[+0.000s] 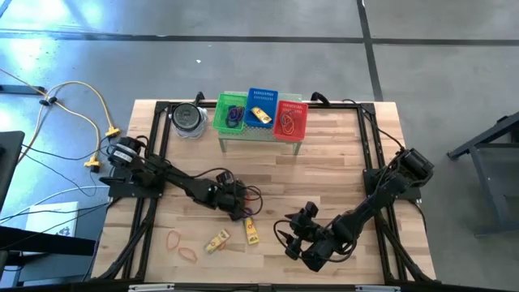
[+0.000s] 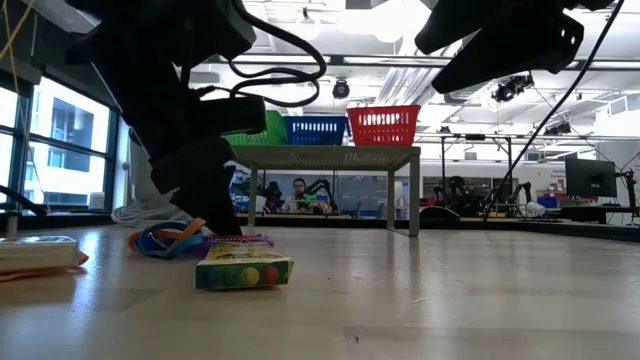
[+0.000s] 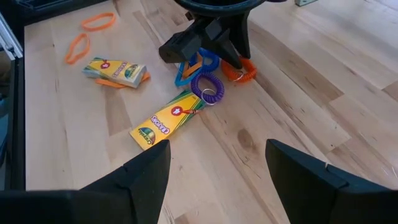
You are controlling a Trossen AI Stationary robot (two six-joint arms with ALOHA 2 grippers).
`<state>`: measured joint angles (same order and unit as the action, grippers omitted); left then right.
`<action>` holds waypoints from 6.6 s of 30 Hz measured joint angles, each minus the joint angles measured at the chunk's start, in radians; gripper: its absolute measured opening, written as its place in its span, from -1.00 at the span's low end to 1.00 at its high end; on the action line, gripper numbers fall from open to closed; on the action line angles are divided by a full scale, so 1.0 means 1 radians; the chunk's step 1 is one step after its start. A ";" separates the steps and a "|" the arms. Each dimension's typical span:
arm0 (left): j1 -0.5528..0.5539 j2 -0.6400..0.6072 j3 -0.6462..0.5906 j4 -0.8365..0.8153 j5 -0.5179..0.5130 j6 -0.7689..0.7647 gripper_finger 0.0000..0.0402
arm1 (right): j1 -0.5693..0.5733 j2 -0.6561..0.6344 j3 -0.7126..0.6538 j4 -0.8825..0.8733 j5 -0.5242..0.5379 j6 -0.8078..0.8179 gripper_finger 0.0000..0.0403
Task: Pick & Place Office Desk Supplies
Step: Put the orange spring keychain into the green bin on the shelf, then put the orange rubber band into the red bin on the shelf
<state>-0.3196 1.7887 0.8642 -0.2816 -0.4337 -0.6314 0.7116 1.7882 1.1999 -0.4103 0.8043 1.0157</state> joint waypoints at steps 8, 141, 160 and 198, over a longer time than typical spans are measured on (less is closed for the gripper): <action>-0.060 -0.003 0.023 -0.010 -0.067 0.029 -0.96 | 0.000 0.000 0.000 0.000 0.000 0.000 0.25; -0.565 -0.168 0.283 -0.971 0.478 -0.701 -0.47 | -0.066 0.000 0.000 0.146 -0.106 -0.227 0.25; -0.687 0.021 0.278 -0.906 0.431 -0.124 -0.47 | -0.066 0.000 0.000 0.165 -0.108 -0.234 0.25; -0.675 0.021 0.188 -0.771 0.459 -0.090 -0.97 | -0.067 0.000 0.000 0.182 -0.105 -0.236 0.25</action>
<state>-0.9947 1.8095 1.0523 -1.0523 0.0253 -0.7219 0.6449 1.7885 1.1997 -0.2287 0.6997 0.7799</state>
